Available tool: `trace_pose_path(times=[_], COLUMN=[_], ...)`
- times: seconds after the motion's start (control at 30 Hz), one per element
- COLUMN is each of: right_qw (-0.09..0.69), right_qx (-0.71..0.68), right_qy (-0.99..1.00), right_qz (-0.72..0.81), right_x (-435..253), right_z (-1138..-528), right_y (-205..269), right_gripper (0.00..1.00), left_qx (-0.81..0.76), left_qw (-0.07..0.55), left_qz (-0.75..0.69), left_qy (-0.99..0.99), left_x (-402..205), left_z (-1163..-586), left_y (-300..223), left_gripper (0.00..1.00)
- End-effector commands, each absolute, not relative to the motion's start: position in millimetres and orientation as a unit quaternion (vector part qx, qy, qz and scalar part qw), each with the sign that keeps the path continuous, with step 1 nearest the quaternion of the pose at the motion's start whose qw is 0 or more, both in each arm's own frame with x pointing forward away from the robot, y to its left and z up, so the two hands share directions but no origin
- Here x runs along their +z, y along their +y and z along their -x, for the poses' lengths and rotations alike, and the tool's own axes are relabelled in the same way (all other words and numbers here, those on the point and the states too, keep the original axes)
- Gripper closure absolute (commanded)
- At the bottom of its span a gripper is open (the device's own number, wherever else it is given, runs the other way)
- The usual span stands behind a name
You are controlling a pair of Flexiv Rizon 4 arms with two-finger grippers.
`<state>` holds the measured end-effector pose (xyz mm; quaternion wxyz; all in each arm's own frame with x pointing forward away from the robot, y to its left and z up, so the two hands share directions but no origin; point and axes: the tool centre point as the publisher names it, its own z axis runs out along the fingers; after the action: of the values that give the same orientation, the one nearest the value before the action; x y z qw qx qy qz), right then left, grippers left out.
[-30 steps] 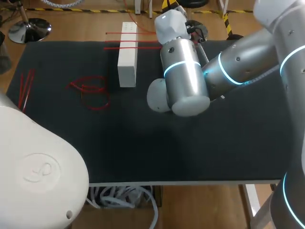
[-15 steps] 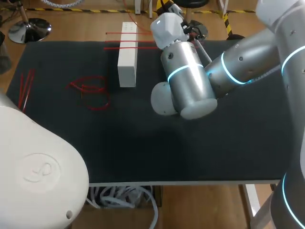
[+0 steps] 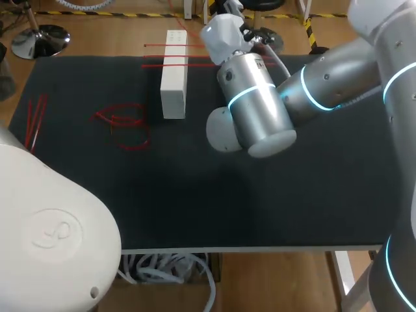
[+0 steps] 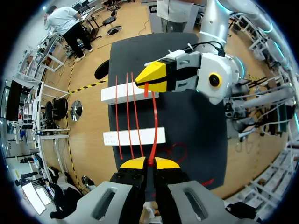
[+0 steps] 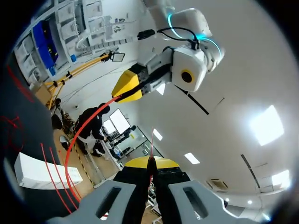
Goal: Grab the tape and strap the tape.
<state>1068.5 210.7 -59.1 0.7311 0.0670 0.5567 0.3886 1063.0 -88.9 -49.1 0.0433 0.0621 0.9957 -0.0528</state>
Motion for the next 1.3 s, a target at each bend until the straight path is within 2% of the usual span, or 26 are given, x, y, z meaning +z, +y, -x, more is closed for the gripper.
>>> trace_pose_path(times=[0.03,1.3], right_qw=[0.737,0.793], right_qx=[0.386,0.297], right_qy=[0.551,0.527], right_qz=[-0.062,0.077], right_x=[-57,-41], right_z=[-1069,-1071], right_y=[217,244], right_gripper=[1.0,1.0], left_qx=[-0.051,-0.051], left_qw=[0.042,0.042], left_qz=[-0.062,-0.062], left_qy=[0.996,0.996], left_x=[-48,-48], left_z=[-1064,-1064], left_y=[-89,-89], left_gripper=[1.0,1.0])
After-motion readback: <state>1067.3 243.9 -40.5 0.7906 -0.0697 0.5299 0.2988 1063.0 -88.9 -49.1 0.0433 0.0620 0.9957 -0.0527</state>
